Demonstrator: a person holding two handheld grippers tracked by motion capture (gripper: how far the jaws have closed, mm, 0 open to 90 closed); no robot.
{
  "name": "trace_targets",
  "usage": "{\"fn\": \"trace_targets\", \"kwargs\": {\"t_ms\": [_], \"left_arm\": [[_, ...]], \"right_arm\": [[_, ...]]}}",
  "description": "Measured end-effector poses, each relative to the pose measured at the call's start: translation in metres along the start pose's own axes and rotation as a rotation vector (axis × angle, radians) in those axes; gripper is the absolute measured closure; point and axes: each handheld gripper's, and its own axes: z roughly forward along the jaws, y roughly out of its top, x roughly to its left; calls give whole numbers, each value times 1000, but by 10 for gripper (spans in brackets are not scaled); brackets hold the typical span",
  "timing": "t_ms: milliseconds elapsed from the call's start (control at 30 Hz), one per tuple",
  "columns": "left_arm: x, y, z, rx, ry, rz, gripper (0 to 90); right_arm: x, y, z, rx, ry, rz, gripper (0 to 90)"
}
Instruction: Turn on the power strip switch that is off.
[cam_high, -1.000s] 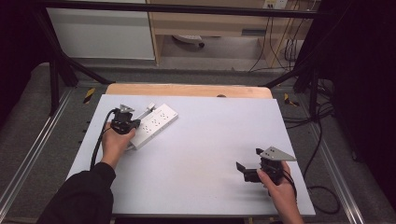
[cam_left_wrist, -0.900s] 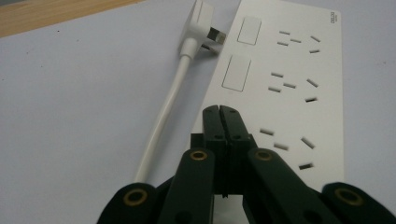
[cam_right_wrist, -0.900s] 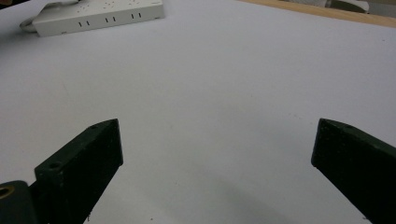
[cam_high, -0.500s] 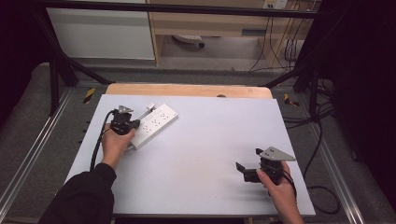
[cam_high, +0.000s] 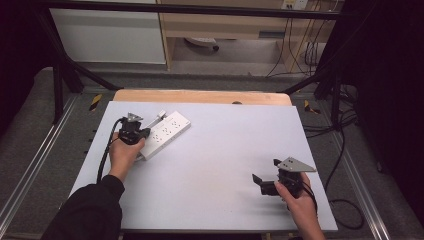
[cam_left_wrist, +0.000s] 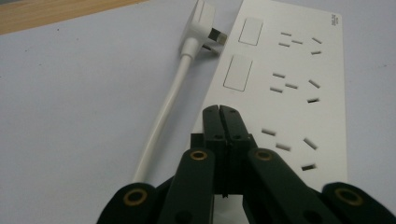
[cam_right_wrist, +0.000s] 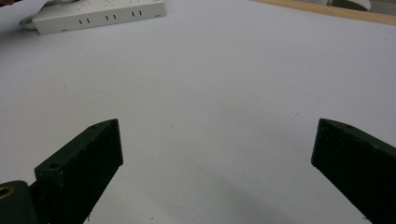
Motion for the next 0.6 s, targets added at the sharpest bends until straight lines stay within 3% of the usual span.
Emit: {"fn": "trace_targets", "kwargs": {"t_ms": [600], "left_arm": [[-1,1,2,-12,-8,-1,900]], "right_arm": [[0,0,0,0,0,2,27]]}}
